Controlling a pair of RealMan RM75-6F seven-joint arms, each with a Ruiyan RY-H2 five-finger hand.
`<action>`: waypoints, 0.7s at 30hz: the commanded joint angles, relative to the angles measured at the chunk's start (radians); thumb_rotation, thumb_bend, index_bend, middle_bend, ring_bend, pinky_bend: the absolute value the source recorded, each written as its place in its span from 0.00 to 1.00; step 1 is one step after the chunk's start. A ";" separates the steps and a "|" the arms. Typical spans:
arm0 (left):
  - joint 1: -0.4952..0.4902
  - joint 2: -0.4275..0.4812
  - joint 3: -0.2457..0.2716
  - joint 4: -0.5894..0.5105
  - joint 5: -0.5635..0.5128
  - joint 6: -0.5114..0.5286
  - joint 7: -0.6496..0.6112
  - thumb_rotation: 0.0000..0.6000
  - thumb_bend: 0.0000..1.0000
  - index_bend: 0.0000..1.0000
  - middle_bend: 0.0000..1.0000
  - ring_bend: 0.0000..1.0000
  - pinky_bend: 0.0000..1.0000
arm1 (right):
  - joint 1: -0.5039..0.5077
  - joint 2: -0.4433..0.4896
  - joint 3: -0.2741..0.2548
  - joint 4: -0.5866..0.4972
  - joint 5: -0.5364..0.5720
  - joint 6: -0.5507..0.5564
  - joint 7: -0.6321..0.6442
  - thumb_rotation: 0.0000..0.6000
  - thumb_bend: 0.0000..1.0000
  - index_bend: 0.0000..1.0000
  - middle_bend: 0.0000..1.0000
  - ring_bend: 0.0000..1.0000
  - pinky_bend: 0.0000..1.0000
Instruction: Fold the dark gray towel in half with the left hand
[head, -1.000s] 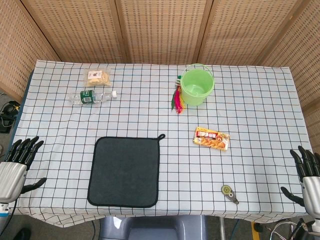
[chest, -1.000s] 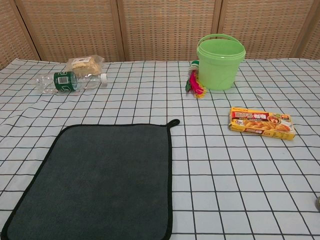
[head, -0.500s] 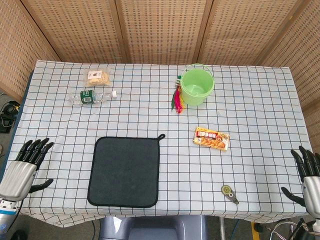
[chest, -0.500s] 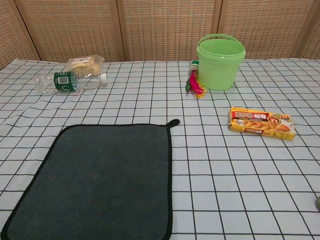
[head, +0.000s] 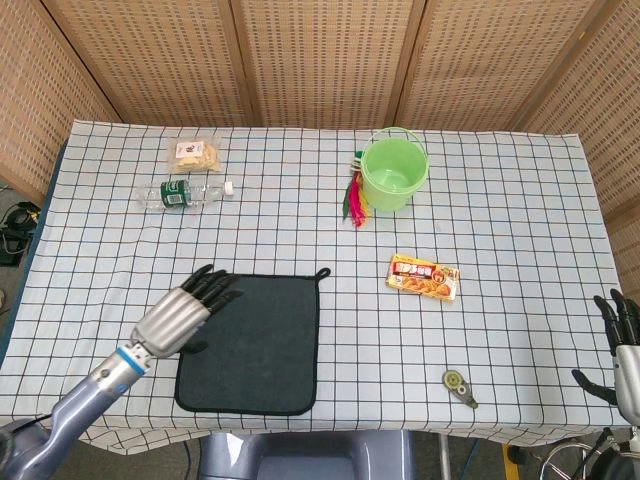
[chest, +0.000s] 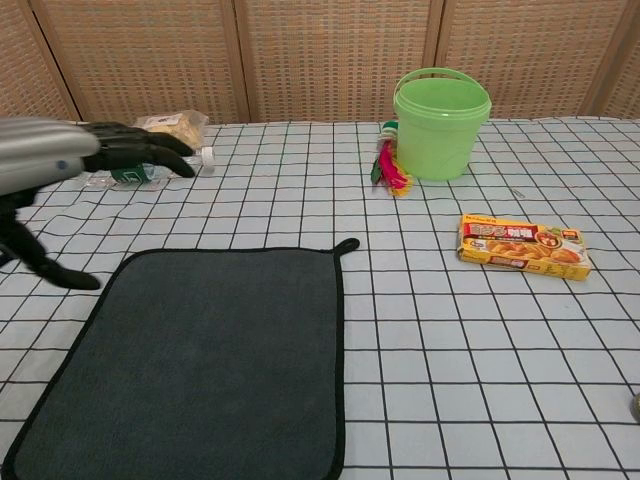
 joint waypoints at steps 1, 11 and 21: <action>-0.134 -0.101 -0.036 0.087 0.044 -0.120 0.000 1.00 0.31 0.23 0.00 0.00 0.00 | 0.006 -0.001 0.009 0.003 0.022 -0.013 -0.003 1.00 0.00 0.00 0.00 0.00 0.00; -0.307 -0.205 -0.040 0.174 0.032 -0.292 0.074 1.00 0.32 0.29 0.00 0.00 0.00 | 0.018 -0.012 0.027 0.022 0.067 -0.036 -0.012 1.00 0.00 0.00 0.00 0.00 0.00; -0.413 -0.320 -0.026 0.270 -0.029 -0.394 0.135 1.00 0.35 0.32 0.00 0.00 0.00 | 0.022 -0.015 0.032 0.029 0.084 -0.044 -0.008 1.00 0.00 0.00 0.00 0.00 0.00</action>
